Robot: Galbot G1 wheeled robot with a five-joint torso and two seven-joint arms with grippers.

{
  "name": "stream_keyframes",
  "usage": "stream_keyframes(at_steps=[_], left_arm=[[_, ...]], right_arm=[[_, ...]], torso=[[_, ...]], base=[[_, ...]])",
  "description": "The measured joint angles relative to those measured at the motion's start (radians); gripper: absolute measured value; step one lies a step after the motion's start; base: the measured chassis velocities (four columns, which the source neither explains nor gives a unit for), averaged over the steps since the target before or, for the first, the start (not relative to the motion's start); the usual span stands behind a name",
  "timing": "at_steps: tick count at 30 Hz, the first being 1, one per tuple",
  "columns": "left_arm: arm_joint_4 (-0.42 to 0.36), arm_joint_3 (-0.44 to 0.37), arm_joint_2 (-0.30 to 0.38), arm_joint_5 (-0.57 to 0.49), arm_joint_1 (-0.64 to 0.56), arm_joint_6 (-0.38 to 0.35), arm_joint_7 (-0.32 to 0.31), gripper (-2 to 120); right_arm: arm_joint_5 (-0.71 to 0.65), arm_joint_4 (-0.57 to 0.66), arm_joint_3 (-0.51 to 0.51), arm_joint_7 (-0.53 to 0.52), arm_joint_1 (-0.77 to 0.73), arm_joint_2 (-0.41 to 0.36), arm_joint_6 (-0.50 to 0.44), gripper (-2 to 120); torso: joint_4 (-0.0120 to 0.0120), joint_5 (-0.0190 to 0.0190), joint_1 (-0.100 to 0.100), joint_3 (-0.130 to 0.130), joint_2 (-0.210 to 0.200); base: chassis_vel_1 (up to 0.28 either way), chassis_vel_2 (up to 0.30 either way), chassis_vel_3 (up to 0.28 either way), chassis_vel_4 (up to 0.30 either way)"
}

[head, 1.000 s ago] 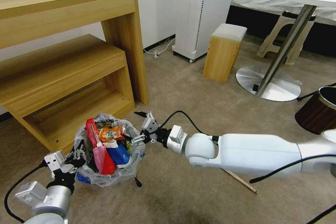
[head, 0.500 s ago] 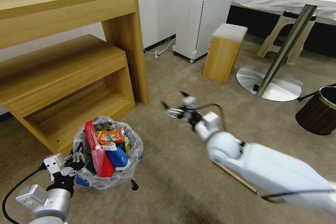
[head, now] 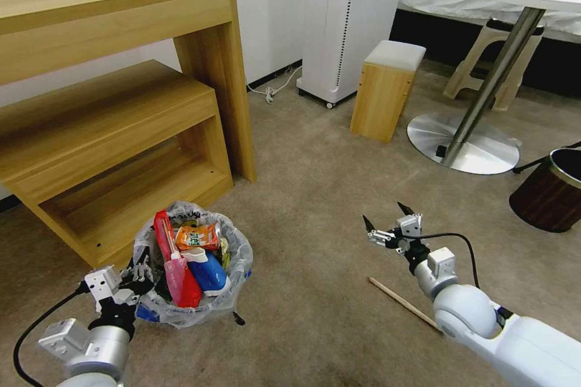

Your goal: Pick up the trash bin and place the garbage on the floor into it.

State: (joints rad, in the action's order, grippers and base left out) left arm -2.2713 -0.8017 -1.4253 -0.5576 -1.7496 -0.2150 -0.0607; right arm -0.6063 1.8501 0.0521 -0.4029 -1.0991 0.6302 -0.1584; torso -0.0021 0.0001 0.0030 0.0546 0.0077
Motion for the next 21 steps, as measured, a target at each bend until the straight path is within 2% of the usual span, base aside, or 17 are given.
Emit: stream_keyframes(at_steps=[7,11,17,19,21], left_arm=[[0.022,0.005,0.022,0.011,0.002,0.009,0.012,3],[0.029,0.009,0.028,0.011,0.011,0.009,0.012,3],[0.053,0.025,0.015,0.02,0.031,0.011,0.015,3],[0.053,0.025,0.014,0.02,0.033,0.011,0.015,3],[0.053,0.025,0.01,0.019,0.043,0.012,0.016,3]], right_arm=[[0.057,-0.008,-0.167,0.023,-0.149,0.031,-0.014,100],[0.075,-0.013,-0.196,0.039,-0.195,0.019,-0.02,100],[0.146,-0.054,-0.306,0.184,-0.334,-0.076,-0.106,100],[0.154,-0.064,-0.311,0.197,-0.347,-0.087,-0.116,100],[0.206,-0.128,-0.311,0.271,-0.398,-0.121,-0.182,100]], torso=[[-0.0002,-0.0001,0.0,0.0,0.0],[-0.0005,-0.0001,0.0,0.0,0.0],[-0.0003,-0.0004,0.0,0.0,0.0],[-0.0002,-0.0002,0.0,0.0,0.0],[-0.0004,-0.0002,0.0,0.0,0.0]], base=[[0.0,0.0,0.0,0.0],[0.0,0.0,0.0,0.0],[0.0,0.0,0.0,0.0],[0.0,0.0,0.0,0.0],[0.0,0.0,0.0,0.0]])
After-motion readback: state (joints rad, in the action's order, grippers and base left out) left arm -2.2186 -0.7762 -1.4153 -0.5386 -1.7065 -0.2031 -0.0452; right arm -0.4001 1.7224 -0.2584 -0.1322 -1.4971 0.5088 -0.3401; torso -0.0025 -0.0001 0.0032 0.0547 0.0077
